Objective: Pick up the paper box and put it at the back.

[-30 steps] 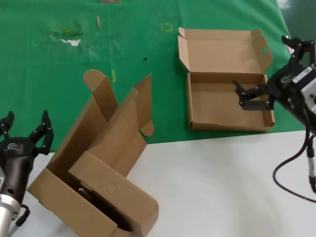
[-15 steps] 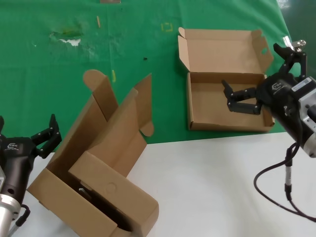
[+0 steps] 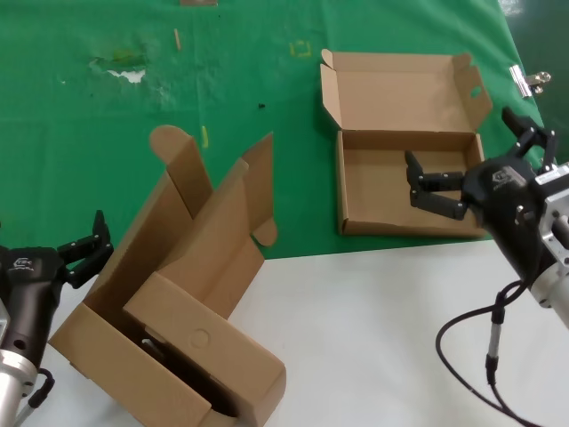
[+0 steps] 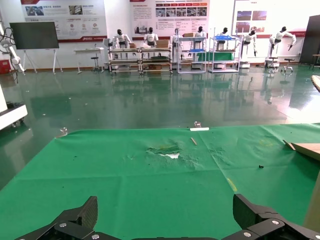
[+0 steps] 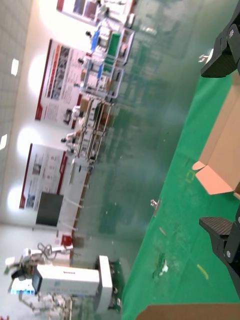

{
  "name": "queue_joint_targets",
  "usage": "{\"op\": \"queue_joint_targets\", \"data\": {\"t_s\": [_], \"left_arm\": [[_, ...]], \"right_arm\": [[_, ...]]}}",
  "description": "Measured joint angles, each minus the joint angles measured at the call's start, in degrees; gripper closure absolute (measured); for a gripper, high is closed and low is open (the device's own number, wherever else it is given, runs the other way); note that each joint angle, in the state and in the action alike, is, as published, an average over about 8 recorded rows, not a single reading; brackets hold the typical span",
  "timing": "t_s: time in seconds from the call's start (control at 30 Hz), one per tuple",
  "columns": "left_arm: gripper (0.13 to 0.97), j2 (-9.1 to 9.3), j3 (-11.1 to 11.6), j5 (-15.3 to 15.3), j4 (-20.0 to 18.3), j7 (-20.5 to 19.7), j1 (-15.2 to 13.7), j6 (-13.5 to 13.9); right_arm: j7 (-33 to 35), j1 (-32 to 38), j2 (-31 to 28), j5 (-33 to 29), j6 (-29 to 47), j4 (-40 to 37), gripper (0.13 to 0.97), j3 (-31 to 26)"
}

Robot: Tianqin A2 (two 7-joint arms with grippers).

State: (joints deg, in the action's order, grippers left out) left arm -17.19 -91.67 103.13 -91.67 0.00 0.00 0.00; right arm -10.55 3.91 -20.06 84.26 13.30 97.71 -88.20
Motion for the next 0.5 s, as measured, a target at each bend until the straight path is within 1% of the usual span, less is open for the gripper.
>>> {"op": "queue_joint_targets", "data": {"t_s": [0.17,0.5], "left_arm": [[0.142,0.0,0.0,0.01,0.0,0.0,0.0,0.0],[0.132,0.0,0.0,0.0,0.0,0.0,0.0,0.0]], "right_arm": [[2.85,-1.05,0.77,5.07,-3.58,-1.62,0.129,-0.94],[8.17,-3.03,2.22,14.59,-10.29,-4.67,0.129,-2.69]]}}
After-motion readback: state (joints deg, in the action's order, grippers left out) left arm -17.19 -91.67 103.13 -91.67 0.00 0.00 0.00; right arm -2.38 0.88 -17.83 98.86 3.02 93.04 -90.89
